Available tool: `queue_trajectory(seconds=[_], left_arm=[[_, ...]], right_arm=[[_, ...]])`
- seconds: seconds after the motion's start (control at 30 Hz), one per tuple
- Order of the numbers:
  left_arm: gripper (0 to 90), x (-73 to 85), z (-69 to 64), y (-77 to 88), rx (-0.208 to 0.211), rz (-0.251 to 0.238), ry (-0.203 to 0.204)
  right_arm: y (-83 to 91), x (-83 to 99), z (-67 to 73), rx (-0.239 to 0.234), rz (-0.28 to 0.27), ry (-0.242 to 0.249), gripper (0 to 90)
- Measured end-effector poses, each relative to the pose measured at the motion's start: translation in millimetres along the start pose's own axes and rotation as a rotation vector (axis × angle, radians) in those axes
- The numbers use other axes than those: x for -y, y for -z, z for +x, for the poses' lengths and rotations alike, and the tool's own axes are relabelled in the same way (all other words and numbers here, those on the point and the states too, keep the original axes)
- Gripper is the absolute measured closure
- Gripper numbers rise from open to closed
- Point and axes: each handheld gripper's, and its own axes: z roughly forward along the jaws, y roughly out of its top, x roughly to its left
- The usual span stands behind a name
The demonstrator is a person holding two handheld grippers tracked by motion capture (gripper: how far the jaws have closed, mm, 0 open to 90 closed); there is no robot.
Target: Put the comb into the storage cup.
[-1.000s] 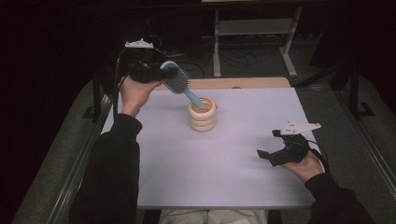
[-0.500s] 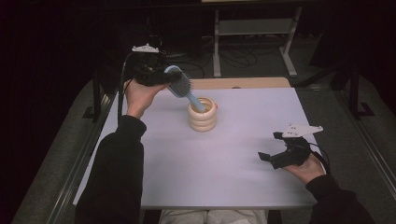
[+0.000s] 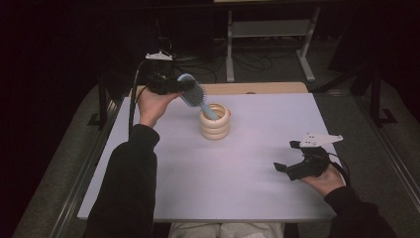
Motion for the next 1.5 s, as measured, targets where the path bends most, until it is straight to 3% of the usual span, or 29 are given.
queue_trajectory(seconds=[0.87,1.3,1.37,1.5], left_arm=[[56.4,22.6,6.6,-36.1,0.038,0.022,0.063],[55.9,29.9,14.5,-42.8,0.055,-0.028,0.151],[55.1,30.9,16.4,-43.0,0.056,-0.032,0.182],[52.7,32.9,19.3,-41.4,0.065,-0.034,0.198]], right_arm=[[-0.6,0.6,0.1,-0.003,0.004,0.004,0.0],[-0.7,0.7,-0.2,-0.008,0.004,0.000,0.0],[-0.6,0.7,0.0,-0.010,0.005,0.000,0.0],[-0.5,0.7,-0.1,-0.012,0.003,0.000,0.0]])
